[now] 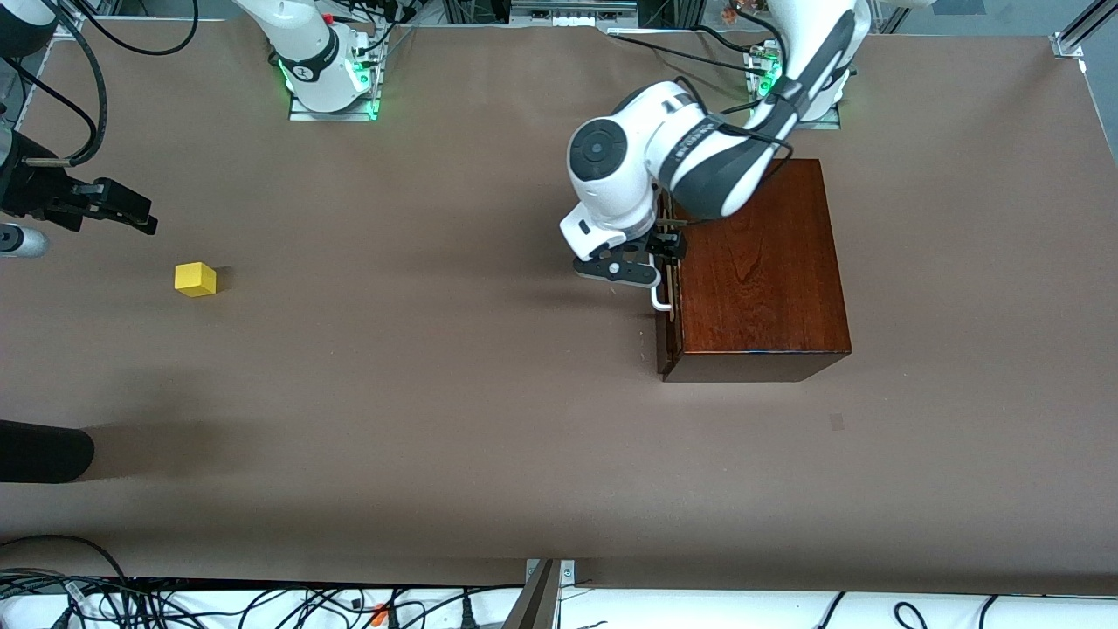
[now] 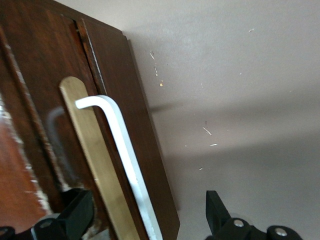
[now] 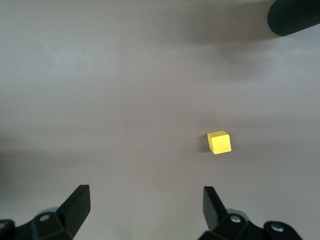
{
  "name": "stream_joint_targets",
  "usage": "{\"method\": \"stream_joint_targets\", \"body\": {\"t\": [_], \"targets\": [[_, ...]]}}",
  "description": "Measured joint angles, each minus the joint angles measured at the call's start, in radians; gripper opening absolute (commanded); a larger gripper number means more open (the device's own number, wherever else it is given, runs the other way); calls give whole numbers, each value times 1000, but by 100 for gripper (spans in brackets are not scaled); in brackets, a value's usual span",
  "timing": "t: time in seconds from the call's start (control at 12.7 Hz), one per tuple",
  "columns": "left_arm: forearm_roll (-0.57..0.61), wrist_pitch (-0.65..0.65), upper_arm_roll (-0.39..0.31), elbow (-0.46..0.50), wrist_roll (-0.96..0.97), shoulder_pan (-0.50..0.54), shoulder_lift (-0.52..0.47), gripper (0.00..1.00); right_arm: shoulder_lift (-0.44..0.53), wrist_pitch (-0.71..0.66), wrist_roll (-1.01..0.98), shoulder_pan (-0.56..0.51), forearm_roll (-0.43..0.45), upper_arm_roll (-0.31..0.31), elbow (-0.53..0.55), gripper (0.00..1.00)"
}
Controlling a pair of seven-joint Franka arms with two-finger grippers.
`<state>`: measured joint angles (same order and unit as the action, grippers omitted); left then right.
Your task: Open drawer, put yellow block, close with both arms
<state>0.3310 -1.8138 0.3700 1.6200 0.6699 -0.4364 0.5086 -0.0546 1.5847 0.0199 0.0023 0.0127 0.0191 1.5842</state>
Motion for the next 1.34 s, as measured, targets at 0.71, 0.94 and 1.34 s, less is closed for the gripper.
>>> {"method": "stream_joint_targets", "body": {"t": [0.71, 0.94, 1.34], "targets": [[48, -8, -2, 16, 38, -25, 37, 100, 0, 2, 0, 0, 0, 0, 0, 100], [63, -23, -1, 26, 56, -31, 43, 100, 0, 2, 0, 0, 0, 0, 0, 100], [63, -36, -2, 33, 73, -37, 70, 100, 0, 2, 0, 0, 0, 0, 0, 100]]}}
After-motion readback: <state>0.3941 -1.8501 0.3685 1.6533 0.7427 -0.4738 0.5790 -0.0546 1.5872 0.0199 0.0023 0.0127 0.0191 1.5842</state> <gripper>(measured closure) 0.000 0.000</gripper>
